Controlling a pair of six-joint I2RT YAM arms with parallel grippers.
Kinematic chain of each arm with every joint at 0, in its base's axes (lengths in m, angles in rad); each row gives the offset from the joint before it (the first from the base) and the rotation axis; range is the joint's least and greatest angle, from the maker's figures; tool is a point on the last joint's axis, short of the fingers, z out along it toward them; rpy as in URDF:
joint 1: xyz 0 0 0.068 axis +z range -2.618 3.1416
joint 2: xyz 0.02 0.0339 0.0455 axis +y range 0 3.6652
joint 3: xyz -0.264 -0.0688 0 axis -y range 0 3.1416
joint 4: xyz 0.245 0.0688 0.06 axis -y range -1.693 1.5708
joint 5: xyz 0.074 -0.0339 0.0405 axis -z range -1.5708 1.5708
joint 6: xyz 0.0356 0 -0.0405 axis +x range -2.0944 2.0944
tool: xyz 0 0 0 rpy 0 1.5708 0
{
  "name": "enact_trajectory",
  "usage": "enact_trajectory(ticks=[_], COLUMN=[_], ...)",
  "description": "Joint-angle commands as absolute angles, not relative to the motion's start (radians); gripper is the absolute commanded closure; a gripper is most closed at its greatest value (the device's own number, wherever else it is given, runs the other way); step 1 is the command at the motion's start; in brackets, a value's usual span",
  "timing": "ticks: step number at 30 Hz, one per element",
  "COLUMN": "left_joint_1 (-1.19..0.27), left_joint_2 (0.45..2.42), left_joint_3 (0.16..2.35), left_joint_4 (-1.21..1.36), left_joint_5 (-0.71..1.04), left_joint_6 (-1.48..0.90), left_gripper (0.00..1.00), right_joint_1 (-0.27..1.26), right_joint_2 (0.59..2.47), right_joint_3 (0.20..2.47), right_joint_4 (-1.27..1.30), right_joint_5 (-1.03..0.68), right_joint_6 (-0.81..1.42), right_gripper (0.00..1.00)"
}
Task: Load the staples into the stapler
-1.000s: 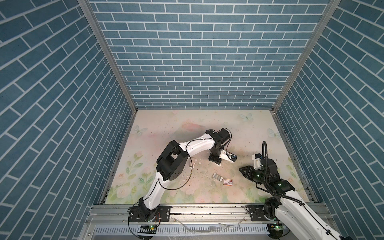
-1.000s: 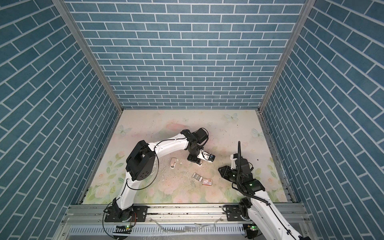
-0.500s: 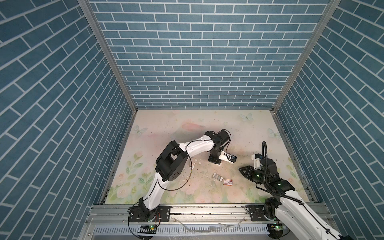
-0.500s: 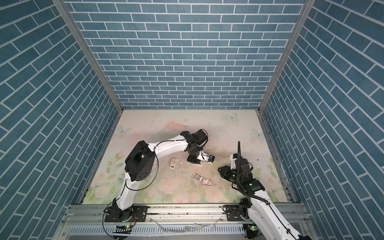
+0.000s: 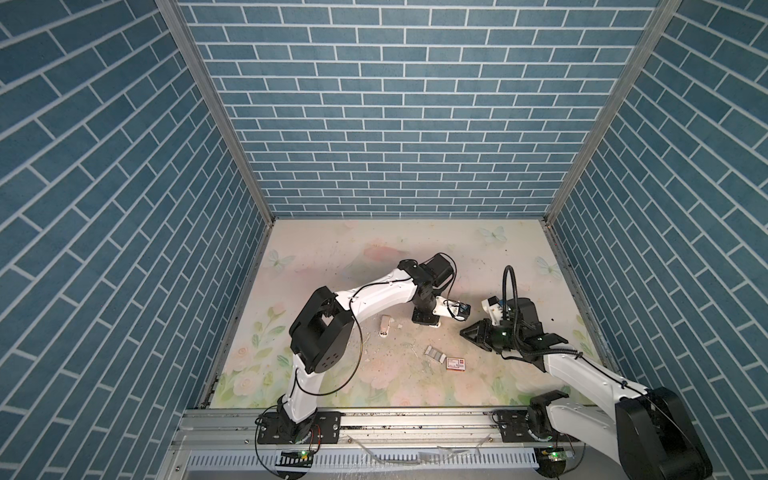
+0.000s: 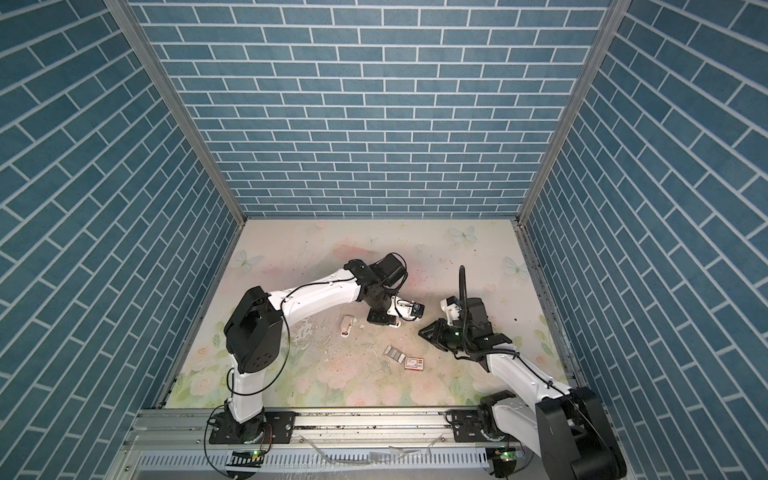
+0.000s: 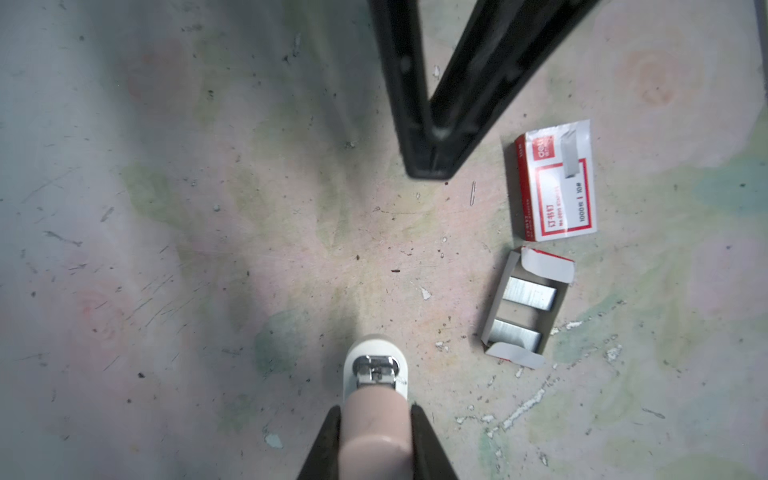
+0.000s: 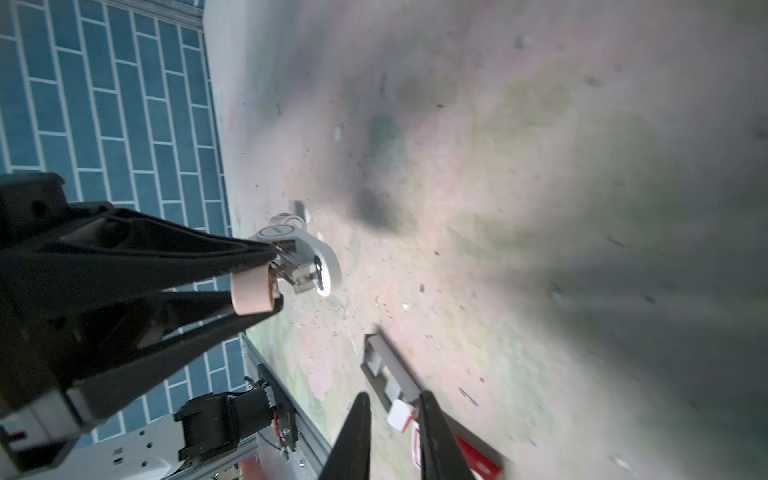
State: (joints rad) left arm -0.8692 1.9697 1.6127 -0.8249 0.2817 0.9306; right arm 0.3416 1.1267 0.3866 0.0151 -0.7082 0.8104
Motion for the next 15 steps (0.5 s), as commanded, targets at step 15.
enact_trajectory(ticks=[15], left_joint_1=[-0.859], left_joint_2=[1.843], left_joint_3=[1.514], left_joint_4=[-0.792], left_joint_5=[0.356], left_joint_6=[0.775], left_gripper=[1.0], right_joint_1=[0.441], right_joint_2=[1.359], right_joint_3=[0.553], right_joint_4=[0.133], right_joint_5=[-0.838], right_joint_6=[0.793], right_gripper=[0.79])
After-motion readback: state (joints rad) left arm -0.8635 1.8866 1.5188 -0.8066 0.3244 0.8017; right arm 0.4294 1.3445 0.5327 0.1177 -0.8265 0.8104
